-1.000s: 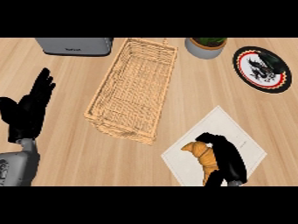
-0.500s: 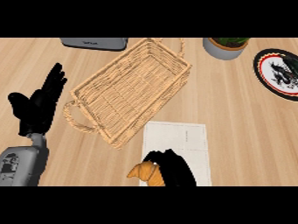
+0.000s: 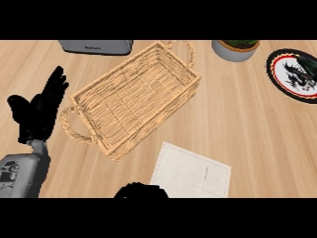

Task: Pick the croissant from the placemat and place it in the basket

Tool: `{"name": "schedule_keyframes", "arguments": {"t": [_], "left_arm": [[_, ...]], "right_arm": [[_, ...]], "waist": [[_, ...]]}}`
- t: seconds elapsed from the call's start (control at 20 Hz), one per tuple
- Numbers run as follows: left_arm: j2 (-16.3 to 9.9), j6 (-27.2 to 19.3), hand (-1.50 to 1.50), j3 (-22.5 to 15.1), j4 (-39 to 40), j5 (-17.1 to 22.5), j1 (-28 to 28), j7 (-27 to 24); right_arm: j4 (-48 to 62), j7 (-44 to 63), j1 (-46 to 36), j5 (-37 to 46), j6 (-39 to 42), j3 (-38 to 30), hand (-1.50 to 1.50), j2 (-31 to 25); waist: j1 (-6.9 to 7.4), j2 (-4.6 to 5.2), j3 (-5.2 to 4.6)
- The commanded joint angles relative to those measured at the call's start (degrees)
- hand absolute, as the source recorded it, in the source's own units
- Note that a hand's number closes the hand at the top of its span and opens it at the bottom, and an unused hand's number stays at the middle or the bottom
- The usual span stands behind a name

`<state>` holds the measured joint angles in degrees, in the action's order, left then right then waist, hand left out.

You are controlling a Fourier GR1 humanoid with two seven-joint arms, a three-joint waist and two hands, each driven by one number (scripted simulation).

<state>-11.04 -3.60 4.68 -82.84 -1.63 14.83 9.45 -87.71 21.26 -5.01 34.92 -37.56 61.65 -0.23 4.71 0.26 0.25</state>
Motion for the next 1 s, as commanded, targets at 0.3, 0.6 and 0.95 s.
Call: {"name": "schedule_keyframes", "arguments": {"t": [0.3,0.6,0.95], "left_arm": [[-0.2,-1.4,0.0,0.3,-0.9,-0.8,0.6,2.0],[-0.1,-0.3,0.0,0.4,0.6,-0.4,-1.2,-0.3],[-0.7,0.3,0.0,-0.2,-0.1,-0.5,1.2,1.5]], "right_arm": [[-3.1,17.7,-14.6,4.2,-12.7,4.0,1.5,0.2],[-4.3,26.2,-23.8,4.2,-17.7,-1.3,1.5,0.2],[3.3,37.6,-40.7,4.4,-14.8,-9.8,1.5,0.2]], "waist": [[-1.65,-0.7,-0.39],[-0.84,-0.66,-0.48],[0.19,-0.71,-0.54]]}}
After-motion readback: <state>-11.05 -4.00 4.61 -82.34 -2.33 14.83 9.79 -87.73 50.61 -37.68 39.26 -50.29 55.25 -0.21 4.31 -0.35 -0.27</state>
